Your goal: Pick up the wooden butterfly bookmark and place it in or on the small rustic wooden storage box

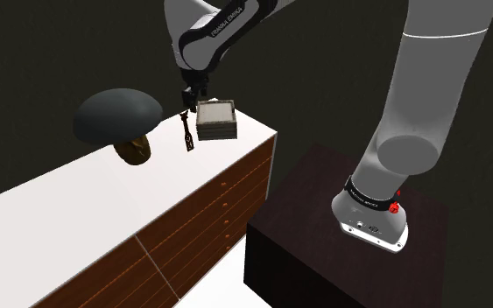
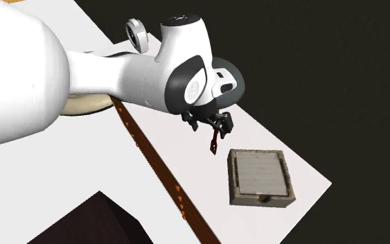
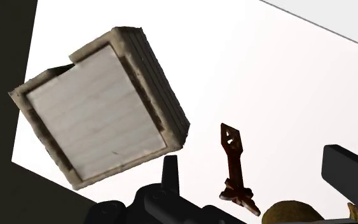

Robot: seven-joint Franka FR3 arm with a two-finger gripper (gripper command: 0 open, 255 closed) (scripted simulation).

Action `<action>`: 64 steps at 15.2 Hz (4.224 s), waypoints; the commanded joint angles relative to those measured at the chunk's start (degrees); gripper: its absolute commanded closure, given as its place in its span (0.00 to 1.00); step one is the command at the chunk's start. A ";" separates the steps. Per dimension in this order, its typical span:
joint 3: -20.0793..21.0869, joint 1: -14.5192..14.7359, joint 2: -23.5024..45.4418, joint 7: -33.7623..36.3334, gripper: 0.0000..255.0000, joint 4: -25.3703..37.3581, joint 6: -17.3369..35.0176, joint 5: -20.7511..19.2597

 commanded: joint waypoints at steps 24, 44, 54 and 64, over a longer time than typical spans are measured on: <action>-0.90 1.87 16.44 1.20 1.00 12.47 5.69 -4.49; 0.32 1.28 10.59 -1.72 1.00 14.86 -2.31 -2.07; 0.88 1.10 7.49 -3.63 1.00 18.18 -8.54 -0.60; 0.91 0.29 5.37 -6.42 1.00 22.31 -14.39 0.75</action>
